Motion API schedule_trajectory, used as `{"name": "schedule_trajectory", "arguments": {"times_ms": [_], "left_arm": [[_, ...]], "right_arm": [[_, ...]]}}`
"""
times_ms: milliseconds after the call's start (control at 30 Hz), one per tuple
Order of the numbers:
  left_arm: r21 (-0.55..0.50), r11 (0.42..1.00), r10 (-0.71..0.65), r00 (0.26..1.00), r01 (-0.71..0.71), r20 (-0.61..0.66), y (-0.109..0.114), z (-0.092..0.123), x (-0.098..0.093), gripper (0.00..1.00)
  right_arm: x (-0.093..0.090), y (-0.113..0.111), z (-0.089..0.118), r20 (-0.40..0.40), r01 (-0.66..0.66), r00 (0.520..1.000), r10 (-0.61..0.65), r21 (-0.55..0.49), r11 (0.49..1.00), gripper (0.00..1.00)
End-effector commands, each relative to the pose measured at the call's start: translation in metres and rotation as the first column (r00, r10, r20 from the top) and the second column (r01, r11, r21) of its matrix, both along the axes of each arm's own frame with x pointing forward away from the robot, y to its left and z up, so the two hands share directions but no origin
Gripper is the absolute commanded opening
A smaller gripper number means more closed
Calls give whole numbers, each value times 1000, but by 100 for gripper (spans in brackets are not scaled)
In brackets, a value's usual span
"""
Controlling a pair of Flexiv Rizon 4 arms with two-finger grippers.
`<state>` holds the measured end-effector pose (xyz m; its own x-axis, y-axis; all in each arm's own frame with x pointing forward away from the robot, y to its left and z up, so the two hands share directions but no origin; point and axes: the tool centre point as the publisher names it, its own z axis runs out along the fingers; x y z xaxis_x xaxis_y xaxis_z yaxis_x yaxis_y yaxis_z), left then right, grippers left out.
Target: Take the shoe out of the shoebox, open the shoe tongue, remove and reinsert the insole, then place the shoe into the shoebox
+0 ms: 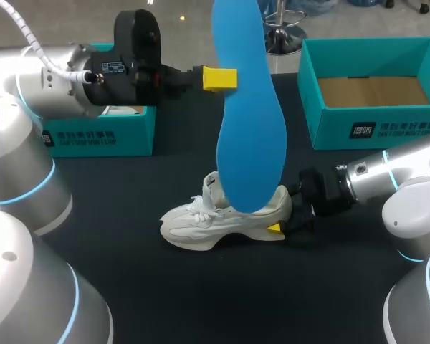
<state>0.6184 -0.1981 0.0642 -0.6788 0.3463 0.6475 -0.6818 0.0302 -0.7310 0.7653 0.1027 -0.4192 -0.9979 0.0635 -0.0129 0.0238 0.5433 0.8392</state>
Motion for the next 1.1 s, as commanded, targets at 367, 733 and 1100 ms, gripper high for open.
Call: {"name": "schedule_trajectory", "arguments": {"times_ms": [367,733,1100], "left_arm": [[-2,1000,2,1000,-2,0,-1,-1,-1,0],[-2,1000,2,1000,-2,0,-1,-1,-1,0],[-2,1000,2,1000,-2,0,-1,-1,-1,0]], "right_arm": [[0,2,-1,1,2,1000,-2,-4,1000,0],[0,2,-1,1,2,1000,-2,-4,1000,100],[1,-4,1,-9,11,1000,-11,-18,1000,100]]}}
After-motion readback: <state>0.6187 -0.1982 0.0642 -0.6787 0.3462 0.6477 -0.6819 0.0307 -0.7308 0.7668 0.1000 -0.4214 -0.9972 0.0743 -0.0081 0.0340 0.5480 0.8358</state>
